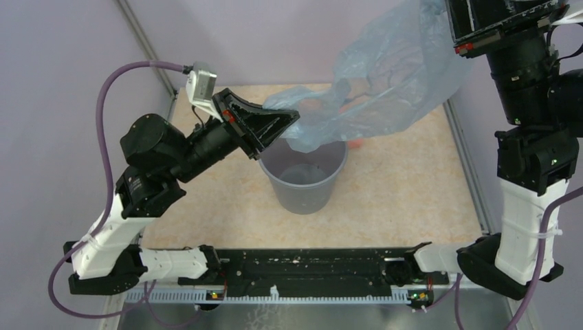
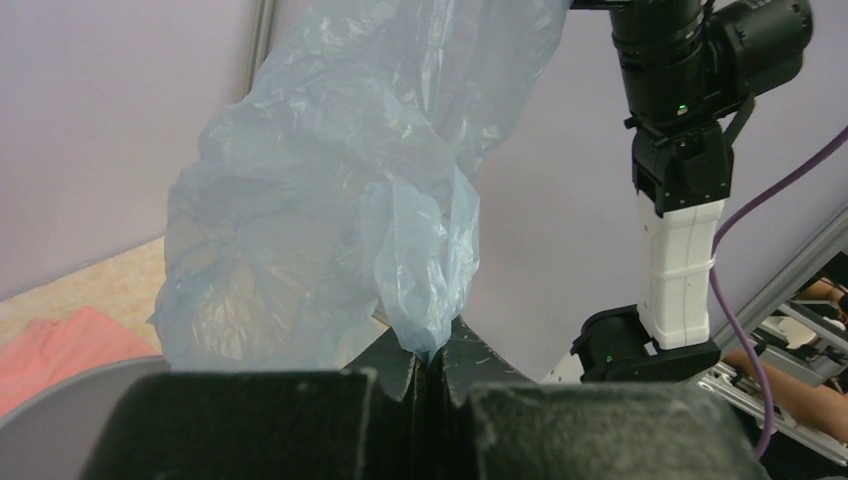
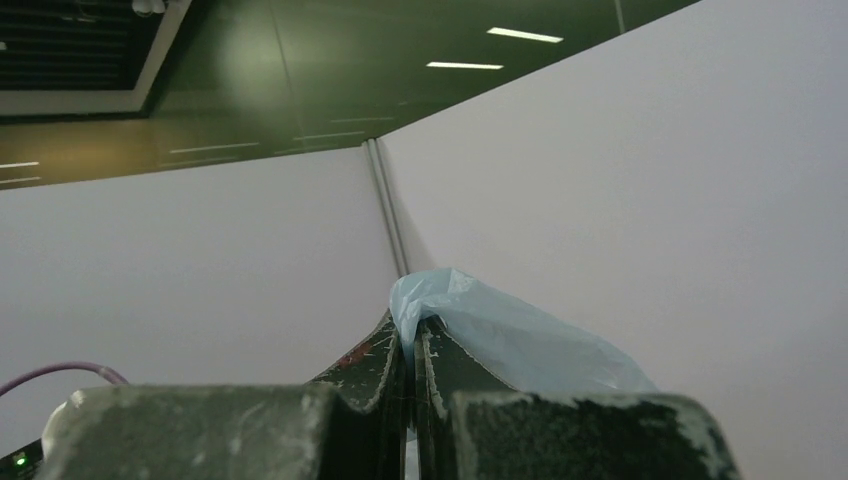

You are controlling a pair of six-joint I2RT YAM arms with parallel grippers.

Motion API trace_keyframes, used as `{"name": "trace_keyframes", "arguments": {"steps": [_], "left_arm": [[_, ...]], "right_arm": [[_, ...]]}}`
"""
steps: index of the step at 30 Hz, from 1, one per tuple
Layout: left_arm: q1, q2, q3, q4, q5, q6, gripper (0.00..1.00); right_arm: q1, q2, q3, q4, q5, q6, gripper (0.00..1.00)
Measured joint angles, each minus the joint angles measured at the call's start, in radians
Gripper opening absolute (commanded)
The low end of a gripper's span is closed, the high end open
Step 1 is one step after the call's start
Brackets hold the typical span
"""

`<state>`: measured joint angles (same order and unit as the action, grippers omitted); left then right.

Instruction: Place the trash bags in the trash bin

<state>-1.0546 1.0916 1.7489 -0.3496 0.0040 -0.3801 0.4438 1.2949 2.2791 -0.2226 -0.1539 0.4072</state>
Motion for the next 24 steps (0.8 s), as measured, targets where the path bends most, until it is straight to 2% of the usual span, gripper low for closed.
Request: {"name": "trace_keyframes", "arguments": {"steps": [6, 13, 16, 24], "left_arm": [[0.000, -0.044, -0.005, -0.003, -0.003, -0.031, 0.00], [0.000, -0.106, -0.043, -0.009, -0.078, -0.048, 0.00], [0.000, -0.134, -0.080, -0.012, -0.146, -0.048, 0.00], [0.000, -0.192, -0.208, -0.008, -0.460, 0.036, 0.00]], "right_arm": [[0.000, 0.056, 0.028, 0.029, -0.079, 0.112, 0.00], [0.010, 0.134, -0.001, 0.076, -0.171, 0.262, 0.00], [0.063, 0.164, -0.019, 0.080, -0.172, 0.278, 0.00], [0.217, 0.296, 0.009, 0.066, -0.185, 0.260, 0.00]]}}
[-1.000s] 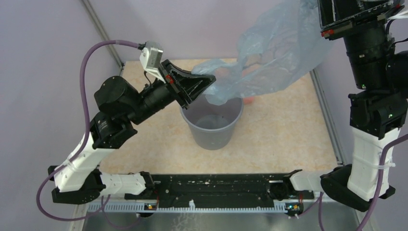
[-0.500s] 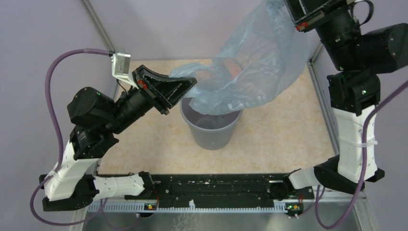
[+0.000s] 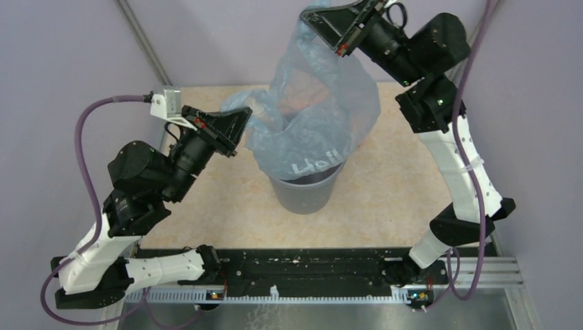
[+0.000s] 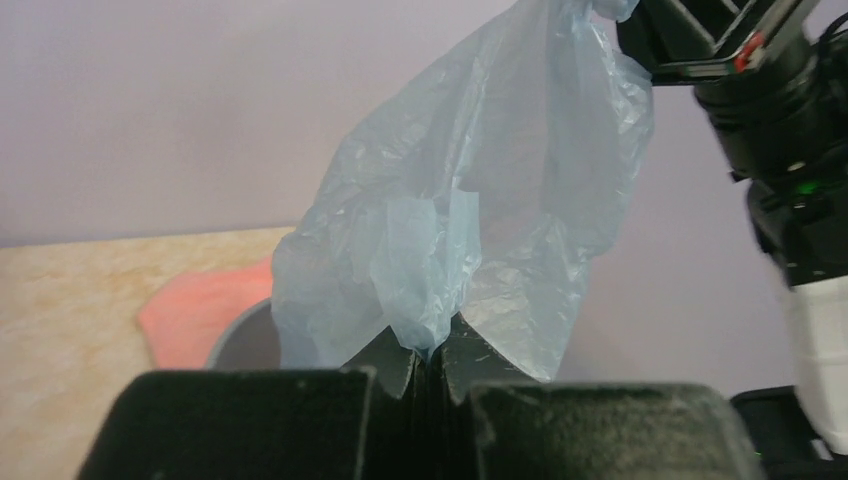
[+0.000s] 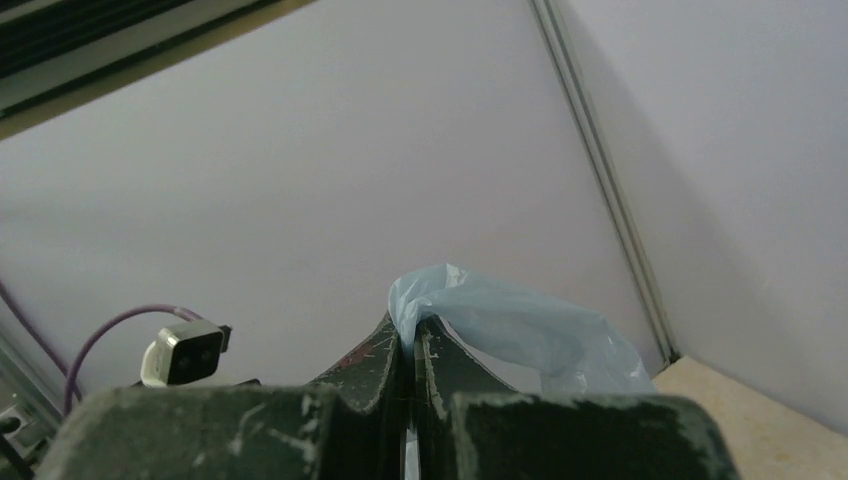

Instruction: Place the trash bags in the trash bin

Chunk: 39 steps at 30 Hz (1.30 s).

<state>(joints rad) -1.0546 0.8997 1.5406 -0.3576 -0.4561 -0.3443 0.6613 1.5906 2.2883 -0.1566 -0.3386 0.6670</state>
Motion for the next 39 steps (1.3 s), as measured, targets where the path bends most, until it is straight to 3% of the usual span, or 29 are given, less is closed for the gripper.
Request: {"name": "trace_keyframes", "arguments": {"steps": [3, 13, 18, 26, 32, 39], "left_arm": [[0.000, -0.013, -0.058, 0.003, -0.088, 0.035, 0.00], [0.000, -0.071, -0.163, 0.012, -0.232, 0.105, 0.00], [0.000, -0.104, -0.172, 0.021, -0.258, 0.115, 0.00], [0.000, -0.141, -0.221, 0.036, -0.261, 0.115, 0.00], [0.000, -0.156, -0.242, 0.035, -0.233, 0.115, 0.00], [0.000, -0.178, -0.243, 0.035, -0.213, 0.111, 0.00]], "right_arm": [[0.025, 0.041, -0.002, -0.040, 0.000, -0.021, 0.02], [0.030, -0.020, -0.131, -0.093, 0.027, -0.098, 0.68], [0.031, -0.106, -0.168, -0.111, 0.032, -0.150, 0.86], [0.031, -0.251, -0.210, -0.214, 0.160, -0.295, 0.92], [-0.017, -0.405, -0.464, -0.283, 0.423, -0.429, 0.95], [-0.243, -0.451, -0.766, -0.232, 0.312, -0.407, 0.99]]}}
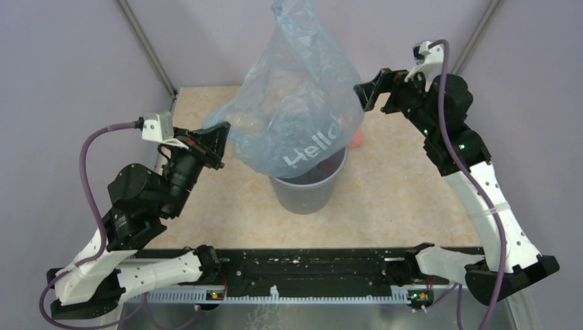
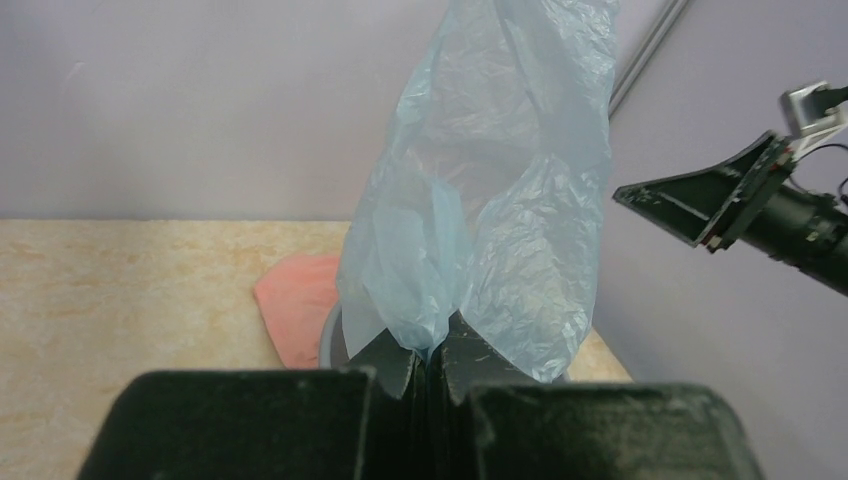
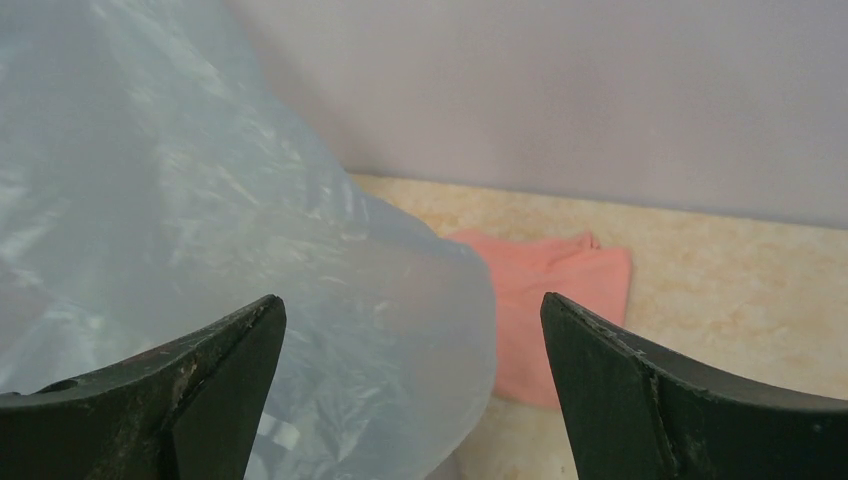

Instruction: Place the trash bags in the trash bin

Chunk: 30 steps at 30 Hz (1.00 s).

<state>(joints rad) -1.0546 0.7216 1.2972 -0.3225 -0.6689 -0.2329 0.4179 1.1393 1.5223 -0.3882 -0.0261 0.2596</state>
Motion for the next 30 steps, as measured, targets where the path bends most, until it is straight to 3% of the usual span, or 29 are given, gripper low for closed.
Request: {"name": "trace_keyframes", "arguments": {"steps": [7, 15, 19, 25, 30], "left_arm": [[0.000, -0.005, 0.000, -0.001, 0.007, 0.000, 0.00], [0.000, -0.006, 0.000, -0.002, 0.010, 0.000, 0.00], [0.000, -0.006, 0.000, -0.002, 0.016, 0.001, 0.00], [0.000, -0.006, 0.000, -0.002, 0.022, 0.005, 0.00], [0.000, -0.003, 0.000, -0.001, 0.022, 0.012, 0.00]], "right_arm": [[-0.140, 0.002, -0.184, 0.204, -0.241, 0.097, 0.97], [-0.198, 0.066, -0.282, 0.439, -0.476, 0.237, 0.80], [-0.198, 0.075, -0.301, 0.456, -0.541, 0.267, 0.63], [-0.109, 0.076, -0.295, 0.388, -0.563, 0.242, 0.39], [0.051, 0.080, -0.277, 0.271, -0.535, 0.185, 0.29]]}}
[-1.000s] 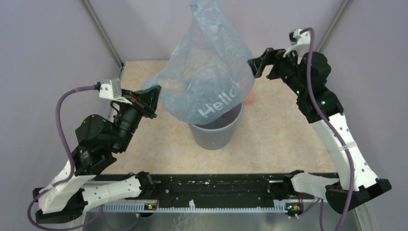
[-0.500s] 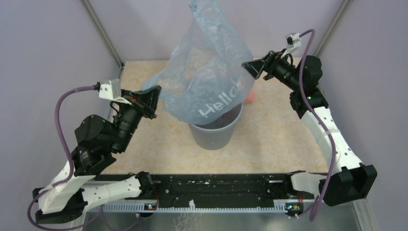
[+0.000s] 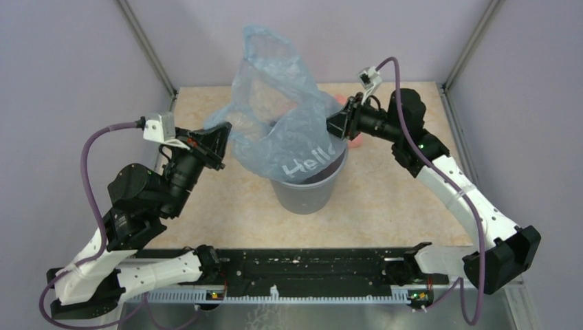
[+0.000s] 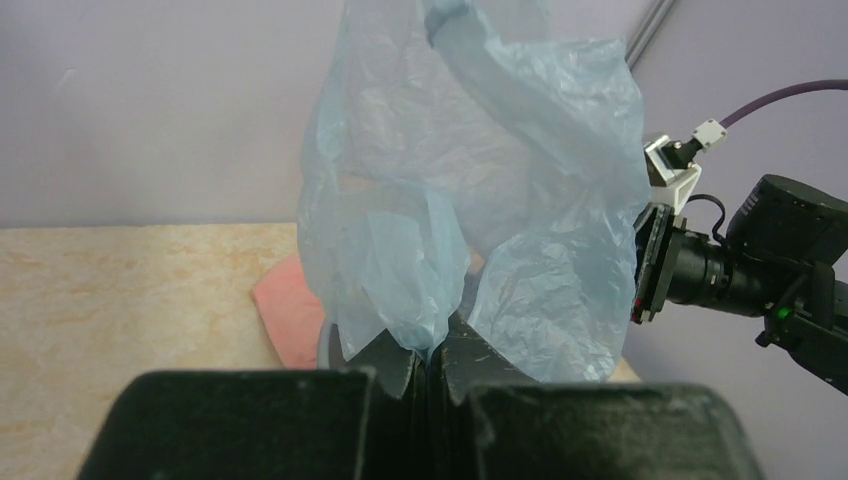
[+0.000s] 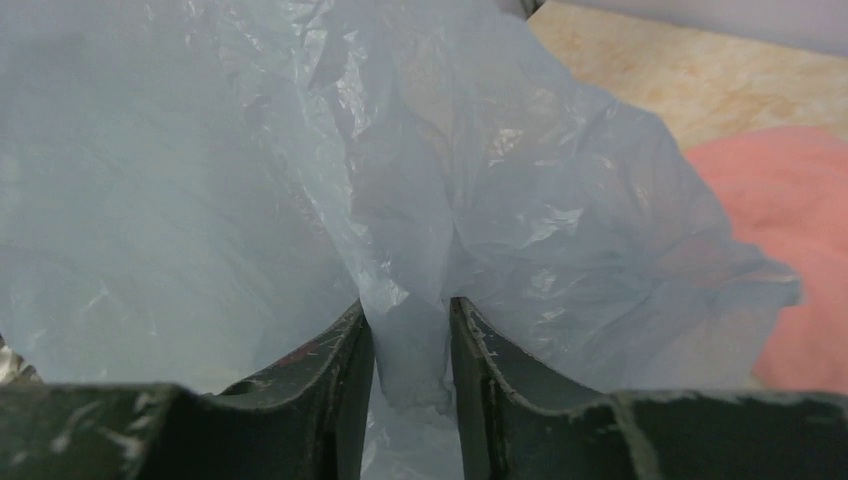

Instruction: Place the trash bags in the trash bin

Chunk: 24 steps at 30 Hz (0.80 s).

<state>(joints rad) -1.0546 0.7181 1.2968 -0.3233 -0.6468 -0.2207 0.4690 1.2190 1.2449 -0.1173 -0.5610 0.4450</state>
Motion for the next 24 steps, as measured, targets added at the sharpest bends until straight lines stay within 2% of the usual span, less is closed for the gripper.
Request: {"name": "trace_keyframes", "arguments": {"steps": [8, 16, 24], "left_arm": [[0.000, 0.020, 0.000, 0.001, 0.003, 0.012, 0.00], [0.000, 0.032, 0.000, 0.005, 0.002, 0.022, 0.00], [0.000, 0.038, -0.015, 0.009, -0.006, 0.034, 0.00]], "right_arm": [[0.169, 0.013, -0.003, -0.162, 0.184, -0.070, 0.25], [0.198, 0.030, -0.018, -0.284, 0.310, -0.104, 0.51], [0.207, -0.024, 0.047, -0.377, 0.377, -0.124, 0.62]]}}
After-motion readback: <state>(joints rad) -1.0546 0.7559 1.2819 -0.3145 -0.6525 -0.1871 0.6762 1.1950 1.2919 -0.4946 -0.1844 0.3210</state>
